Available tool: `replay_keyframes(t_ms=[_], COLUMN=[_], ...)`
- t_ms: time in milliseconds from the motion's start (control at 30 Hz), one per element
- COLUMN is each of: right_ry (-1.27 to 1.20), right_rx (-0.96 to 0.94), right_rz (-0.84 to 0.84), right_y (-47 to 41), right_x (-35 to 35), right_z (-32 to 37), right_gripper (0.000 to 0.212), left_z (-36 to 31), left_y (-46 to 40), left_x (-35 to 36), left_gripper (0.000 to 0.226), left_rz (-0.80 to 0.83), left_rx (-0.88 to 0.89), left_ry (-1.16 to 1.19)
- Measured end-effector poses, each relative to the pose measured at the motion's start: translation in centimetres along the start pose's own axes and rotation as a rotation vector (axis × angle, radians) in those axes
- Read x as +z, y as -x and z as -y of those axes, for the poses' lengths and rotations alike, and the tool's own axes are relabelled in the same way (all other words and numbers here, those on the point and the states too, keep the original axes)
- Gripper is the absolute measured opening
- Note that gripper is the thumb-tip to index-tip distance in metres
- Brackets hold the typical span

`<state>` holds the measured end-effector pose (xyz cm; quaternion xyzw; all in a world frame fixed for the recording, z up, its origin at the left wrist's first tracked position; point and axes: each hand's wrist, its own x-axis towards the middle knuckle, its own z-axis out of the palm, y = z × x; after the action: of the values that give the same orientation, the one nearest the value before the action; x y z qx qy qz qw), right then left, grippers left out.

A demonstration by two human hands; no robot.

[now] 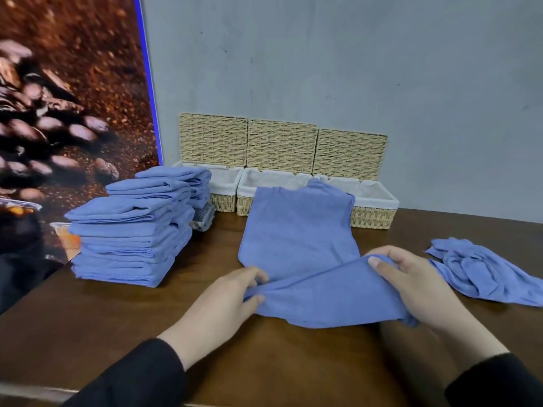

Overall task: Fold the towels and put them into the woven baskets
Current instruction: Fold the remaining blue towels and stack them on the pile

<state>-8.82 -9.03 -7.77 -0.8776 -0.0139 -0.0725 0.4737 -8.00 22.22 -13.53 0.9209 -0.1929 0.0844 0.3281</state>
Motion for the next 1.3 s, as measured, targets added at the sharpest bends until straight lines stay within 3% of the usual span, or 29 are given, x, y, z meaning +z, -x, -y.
replay_keyframes(t_ms=[33, 200, 400, 500, 633, 767, 867, 933, 1000, 1100, 1167, 1233, 1300], right_ry=[0.001, 0.028, 0.162, -0.167, -0.453, -0.361, -0.203, -0.052, 0.107, 0.317, 0.452, 0.474, 0.427], right_rx=[-0.014, -0.055, 0.010, 0.116, 0.114, -0.232, -0.404, -0.394, -0.419, -0.313, -0.246, -0.293, -0.368], right_rz=[-0.019, -0.041, 0.003, 0.012, -0.136, -0.470, -0.546, -0.499, -0.386, 0.044, 0.305, 0.321, 0.199], right_y=[0.0, -0.4, -1.6, -3.0, -6.5, -7.8, -6.4, -4.5, -2.3, 0.2, 1.3, 1.4, 0.9], right_x=[-0.4, -2.0, -3.1, -2.8, -2.4, -4.7, -6.4, -6.1, -4.8, -2.8, -1.5, -0.4, 0.7], right_z=[0.2, 0.1, -1.4, -0.8, 1.4, 5.4, 6.0, 4.4, 2.1, -2.8, -5.6, -6.8, -6.4], right_gripper=[0.018, 0.021, 0.024, 0.025, 0.024, 0.023, 0.023, 0.020, 0.017, 0.028, 0.057, 0.068, 0.055], left_z=[0.2, 1.1, 1.4, -0.3, -3.1, -5.6, -6.4, -5.2, -2.6, 1.7, 4.0, 5.0, 5.1], left_y=[-0.4, -2.0, -3.9, -6.2, -11.4, -15.1, -13.8, -11.4, -8.4, -3.7, -1.3, -0.6, -0.8], left_x=[-0.6, -3.9, -5.4, -6.5, -8.4, -11.2, -12.0, -10.9, -8.8, -5.5, -4.0, -3.1, -2.5], left_gripper=[0.003, 0.026, 0.018, 0.024, 0.031, 0.026, 0.030, 0.036, 0.042, 0.059, 0.070, 0.048, 0.018], left_rz=[-0.015, -0.056, -0.049, -0.106, -0.127, -0.398, -0.479, -0.463, -0.400, -0.021, 0.104, 0.037, -0.008], left_rx=[-0.023, -0.149, -0.185, -0.284, -0.446, -0.147, 0.007, 0.023, 0.013, -0.116, -0.131, -0.115, -0.066], left_ry=[0.019, 0.220, 0.081, 0.208, 0.701, 0.817, 0.906, 0.830, 0.457, 0.284, 0.231, 0.127, 0.017])
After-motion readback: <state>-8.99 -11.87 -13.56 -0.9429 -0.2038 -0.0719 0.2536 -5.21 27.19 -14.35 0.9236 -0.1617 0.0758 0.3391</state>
